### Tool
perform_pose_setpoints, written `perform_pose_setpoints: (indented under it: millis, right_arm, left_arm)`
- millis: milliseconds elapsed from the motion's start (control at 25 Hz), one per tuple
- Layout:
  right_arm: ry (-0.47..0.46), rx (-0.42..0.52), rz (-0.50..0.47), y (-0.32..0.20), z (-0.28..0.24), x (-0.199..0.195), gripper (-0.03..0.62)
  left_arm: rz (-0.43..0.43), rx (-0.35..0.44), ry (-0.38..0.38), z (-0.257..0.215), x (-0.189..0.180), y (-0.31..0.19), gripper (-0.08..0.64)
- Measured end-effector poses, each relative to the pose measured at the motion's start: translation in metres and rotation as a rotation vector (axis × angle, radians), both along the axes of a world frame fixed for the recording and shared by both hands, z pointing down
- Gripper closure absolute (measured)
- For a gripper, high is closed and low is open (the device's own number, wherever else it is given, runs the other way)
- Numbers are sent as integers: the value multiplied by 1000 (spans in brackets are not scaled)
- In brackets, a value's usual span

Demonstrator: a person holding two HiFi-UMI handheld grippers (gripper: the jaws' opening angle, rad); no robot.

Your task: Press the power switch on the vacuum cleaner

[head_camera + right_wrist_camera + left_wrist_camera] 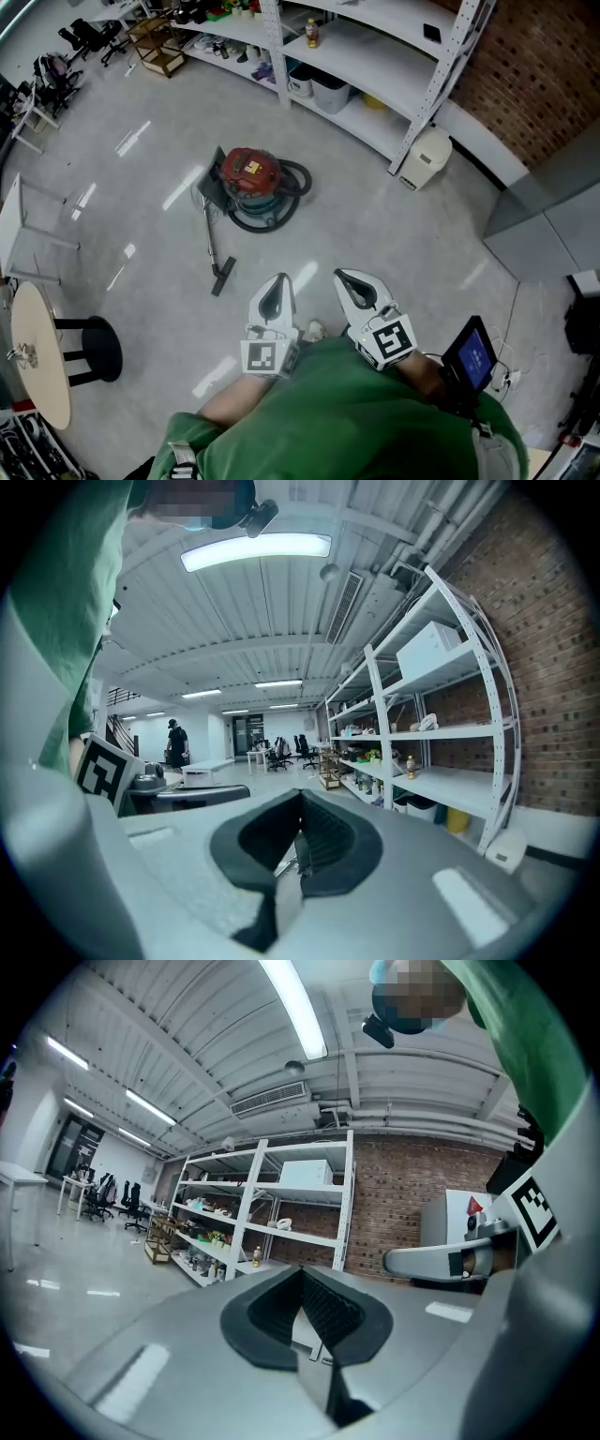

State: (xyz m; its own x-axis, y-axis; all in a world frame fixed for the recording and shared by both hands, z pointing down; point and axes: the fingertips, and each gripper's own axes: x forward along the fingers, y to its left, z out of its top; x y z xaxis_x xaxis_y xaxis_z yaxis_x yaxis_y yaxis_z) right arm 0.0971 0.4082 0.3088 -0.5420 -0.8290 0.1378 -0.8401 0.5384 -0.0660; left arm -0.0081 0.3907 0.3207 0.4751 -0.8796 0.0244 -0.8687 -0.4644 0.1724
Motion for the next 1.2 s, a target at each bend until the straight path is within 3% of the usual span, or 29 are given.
perform_pose_setpoints:
  millis: [480, 1200]
  right_arm:
    - [-9, 7, -2, -58, 1, 47, 592]
    - [-60, 7, -154, -192, 1, 194, 592]
  left_arm:
    - [-23, -15, -17, 2, 38, -50, 552]
    - [-186, -4, -56, -10, 185, -169, 552]
